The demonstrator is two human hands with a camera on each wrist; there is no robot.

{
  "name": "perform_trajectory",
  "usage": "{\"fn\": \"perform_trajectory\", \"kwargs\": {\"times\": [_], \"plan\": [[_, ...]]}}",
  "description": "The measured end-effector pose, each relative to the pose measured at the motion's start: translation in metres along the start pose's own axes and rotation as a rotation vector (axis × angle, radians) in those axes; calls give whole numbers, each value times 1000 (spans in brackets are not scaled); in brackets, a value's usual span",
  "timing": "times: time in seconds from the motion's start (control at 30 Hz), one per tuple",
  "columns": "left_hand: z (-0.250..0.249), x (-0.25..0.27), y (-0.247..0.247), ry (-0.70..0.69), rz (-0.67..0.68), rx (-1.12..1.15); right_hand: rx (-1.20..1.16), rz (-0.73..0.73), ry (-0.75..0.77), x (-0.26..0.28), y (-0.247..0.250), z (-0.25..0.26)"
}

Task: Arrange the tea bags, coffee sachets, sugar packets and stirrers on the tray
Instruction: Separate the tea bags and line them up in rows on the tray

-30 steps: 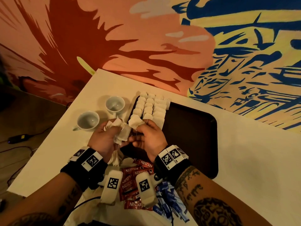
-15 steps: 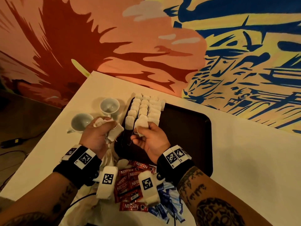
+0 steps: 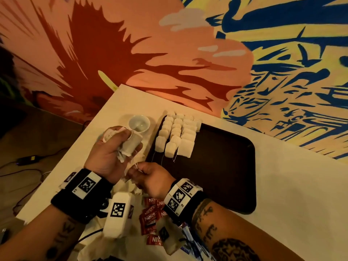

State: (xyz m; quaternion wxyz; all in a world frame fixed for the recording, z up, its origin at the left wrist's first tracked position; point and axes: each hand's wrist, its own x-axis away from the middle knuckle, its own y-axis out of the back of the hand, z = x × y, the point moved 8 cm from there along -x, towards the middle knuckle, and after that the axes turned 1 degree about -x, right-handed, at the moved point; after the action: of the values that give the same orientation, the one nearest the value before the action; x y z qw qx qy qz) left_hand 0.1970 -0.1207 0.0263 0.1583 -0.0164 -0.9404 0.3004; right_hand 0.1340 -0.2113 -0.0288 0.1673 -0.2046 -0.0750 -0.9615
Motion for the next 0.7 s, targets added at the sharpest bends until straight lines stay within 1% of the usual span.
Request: {"fn": "perform_trajectory", "kwargs": {"times": [0.07, 0.17, 0.23, 0.3, 0.37, 0.47, 0.53, 0.63, 0.7], "plan": [[-12, -1, 12, -23, -18, -3, 52, 1, -16, -3, -2, -6], [-35, -1, 27, -103, -61, -11, 159, 21, -50, -7, -8, -15], [-55, -1, 32, -169, -83, -9, 243, 69, -66, -8, -17, -16], [-76, -3, 40, -215, -91, 21, 379, 157, -67, -10, -33, -16], [-90, -4, 45, -219, -87, 68, 519, 207, -54, -11, -46, -13], [-94, -3, 40, -204, -72, 36, 533, 227, -31, -11, -49, 0], [-88, -1, 35, -212, -84, -18, 519, 207, -10, -8, -39, 10], [-65, -2, 29, -104, -60, 9, 462, 127, -29, -9, -10, 14], [-48, -3, 24, -25, -50, 37, 378, 11, -24, -10, 17, 11]]}}
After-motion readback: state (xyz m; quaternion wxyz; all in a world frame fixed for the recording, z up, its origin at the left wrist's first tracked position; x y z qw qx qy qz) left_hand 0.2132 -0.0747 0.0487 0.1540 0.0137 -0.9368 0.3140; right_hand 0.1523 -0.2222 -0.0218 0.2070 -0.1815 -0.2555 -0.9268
